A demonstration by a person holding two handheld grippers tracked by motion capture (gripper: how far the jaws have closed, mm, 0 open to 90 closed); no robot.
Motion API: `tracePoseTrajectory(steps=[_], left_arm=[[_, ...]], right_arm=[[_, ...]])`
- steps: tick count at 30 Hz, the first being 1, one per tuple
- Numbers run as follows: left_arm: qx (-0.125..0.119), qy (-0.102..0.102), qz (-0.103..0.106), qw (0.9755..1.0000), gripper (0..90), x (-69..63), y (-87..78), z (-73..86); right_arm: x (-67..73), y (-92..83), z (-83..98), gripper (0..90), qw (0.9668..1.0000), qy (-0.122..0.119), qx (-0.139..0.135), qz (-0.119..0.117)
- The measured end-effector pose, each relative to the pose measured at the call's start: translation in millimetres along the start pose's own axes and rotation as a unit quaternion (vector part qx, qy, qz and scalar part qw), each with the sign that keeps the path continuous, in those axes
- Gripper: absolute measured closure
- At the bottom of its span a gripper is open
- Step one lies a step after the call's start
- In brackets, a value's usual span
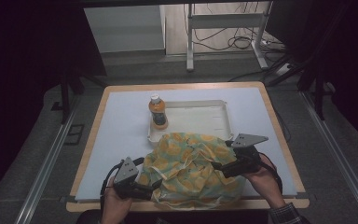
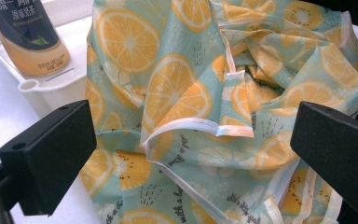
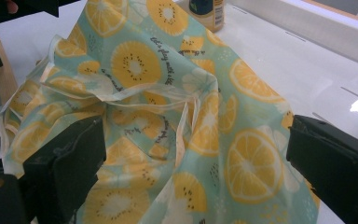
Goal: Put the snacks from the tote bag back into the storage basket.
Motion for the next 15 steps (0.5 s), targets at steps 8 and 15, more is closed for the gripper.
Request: tracePoseTrajectory(steps=[8,15], left_arm=[[0.001,0.001,0.000,1.0000,0.3,-0.2,0.1,0.1],[0.001,0.001,-0.001,1.0000,0.3,0.0,0.2,0.3]], right_arm=[[-2.2,-8.4,7.6,4.7,0.9999,0.006,-0.004,0.007],[-5.2,-16.8,15.3,4.7,0.9998,0.013,-0.008,0.014]])
Point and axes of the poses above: each handheld gripper's, and its own axes: y roughly forward along the jaws, z roughly out of its underside, x roughly to its left, the point moved 9 cm from there along y, roughly forward along the jaws, and after that the axes turned 4 degrees about x, right-handed, at the moved point
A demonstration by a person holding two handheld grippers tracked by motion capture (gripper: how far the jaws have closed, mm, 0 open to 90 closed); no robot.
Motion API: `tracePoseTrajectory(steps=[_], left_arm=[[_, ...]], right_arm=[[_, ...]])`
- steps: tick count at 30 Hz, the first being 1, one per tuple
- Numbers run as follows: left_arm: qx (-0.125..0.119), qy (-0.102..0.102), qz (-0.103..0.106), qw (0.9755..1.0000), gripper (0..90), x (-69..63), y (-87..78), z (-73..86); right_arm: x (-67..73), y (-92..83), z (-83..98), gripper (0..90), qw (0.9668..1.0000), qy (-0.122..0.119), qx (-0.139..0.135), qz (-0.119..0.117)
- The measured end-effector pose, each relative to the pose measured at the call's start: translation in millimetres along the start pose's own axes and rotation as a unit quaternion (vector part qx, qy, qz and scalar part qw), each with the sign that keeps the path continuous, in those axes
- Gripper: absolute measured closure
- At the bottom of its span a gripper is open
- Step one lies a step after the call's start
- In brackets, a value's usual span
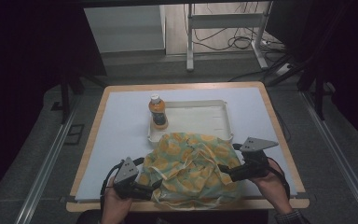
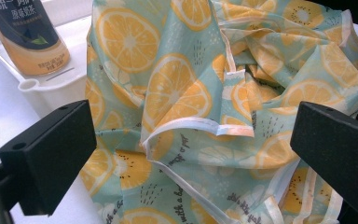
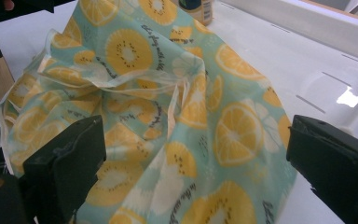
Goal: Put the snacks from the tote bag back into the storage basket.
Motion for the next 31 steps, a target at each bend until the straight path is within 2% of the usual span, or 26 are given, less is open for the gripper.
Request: tracePoseTrajectory(steps=[13,24,31], left_arm=[[0.003,-0.001,-0.001,1.0000,0.3,0.4,0.9,0.9],[0.010,0.000,0.001,0.9999,0.3,0.2,2.4,2.7],[0.007,-0.003,0.004,1.0000,0.2,0.1,2.3,1.6]], right_arm=[[-8.7,-16.6,20.8,4.7,0.9996,0.023,-0.005,0.016],[-11.0,-22.0,41.4,4.7,0.9990,0.022,0.012,0.036],[-15.3,-20.1,51.1,4.6,0.9985,0.033,0.022,0.039]])
Point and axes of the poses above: each handheld gripper's, and its own axes: y roughly forward along the jaws, z roughly out of its underside, x roughly to its left, the point moved 9 cm from there along y, roughly forward along the jaws, and after that the axes turned 4 degrees about x, right-handed, at the moved point
